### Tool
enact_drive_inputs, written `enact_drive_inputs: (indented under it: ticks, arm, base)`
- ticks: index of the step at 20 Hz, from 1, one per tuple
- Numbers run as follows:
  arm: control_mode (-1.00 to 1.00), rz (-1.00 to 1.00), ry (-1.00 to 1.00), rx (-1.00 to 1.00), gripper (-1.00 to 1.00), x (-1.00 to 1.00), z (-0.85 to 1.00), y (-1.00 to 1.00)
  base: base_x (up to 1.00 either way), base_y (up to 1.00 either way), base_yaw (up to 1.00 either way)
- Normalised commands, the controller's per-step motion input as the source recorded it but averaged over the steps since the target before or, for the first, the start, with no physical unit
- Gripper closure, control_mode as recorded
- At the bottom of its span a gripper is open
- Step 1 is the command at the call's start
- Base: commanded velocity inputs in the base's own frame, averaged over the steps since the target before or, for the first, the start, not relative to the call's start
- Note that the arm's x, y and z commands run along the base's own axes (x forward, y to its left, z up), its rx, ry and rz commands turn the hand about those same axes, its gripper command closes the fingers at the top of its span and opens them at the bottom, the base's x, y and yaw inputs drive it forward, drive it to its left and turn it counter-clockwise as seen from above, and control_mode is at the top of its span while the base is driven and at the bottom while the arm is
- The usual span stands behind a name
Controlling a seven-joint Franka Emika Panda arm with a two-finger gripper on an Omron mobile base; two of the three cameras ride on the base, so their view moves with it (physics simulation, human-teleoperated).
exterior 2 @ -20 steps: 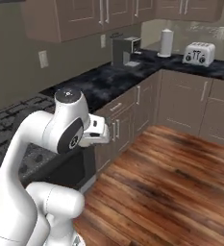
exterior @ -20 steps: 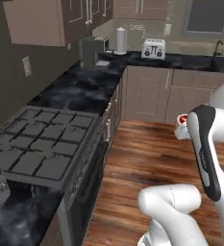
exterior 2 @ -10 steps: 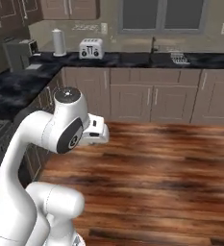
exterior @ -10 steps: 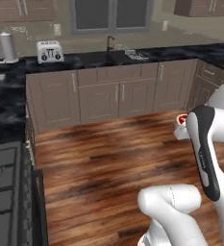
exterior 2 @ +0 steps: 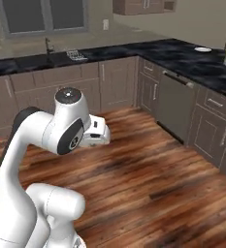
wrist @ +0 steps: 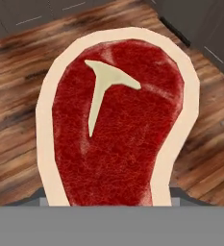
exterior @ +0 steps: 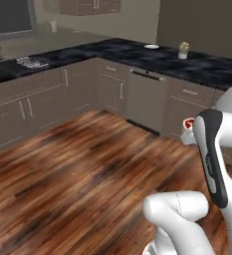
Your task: Take the steak from the fridge and place it on the digital scale on the counter by the fridge. Wait a few seconds for a reading, then move it to the plate on the dining counter.
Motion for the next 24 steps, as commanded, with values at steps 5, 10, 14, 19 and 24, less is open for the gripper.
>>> enact_drive_inputs:
  ticks: [5,10,14,19,24]
  arm:
    - [1.0,0.0,0.0,0.0,1.0,0.0,0.0,0.0]
    - [1.0,0.0,0.0,0.0,1.0,0.0,0.0,0.0]
    - [1.0,0.0,0.0,0.0,1.0,0.0,0.0,0.0]
    - [1.0,0.0,0.0,0.0,1.0,0.0,0.0,0.0]
    - [1.0,0.0,0.0,0.0,1.0,0.0,0.0,0.0]
  base:
    - [0.15,0.0,-0.8]
    - [0.24,0.02,-0.83]
    - [0.37,0.0,-0.73]
    - [0.87,-0.45,-0.15]
    - [1.0,-0.73,0.08]
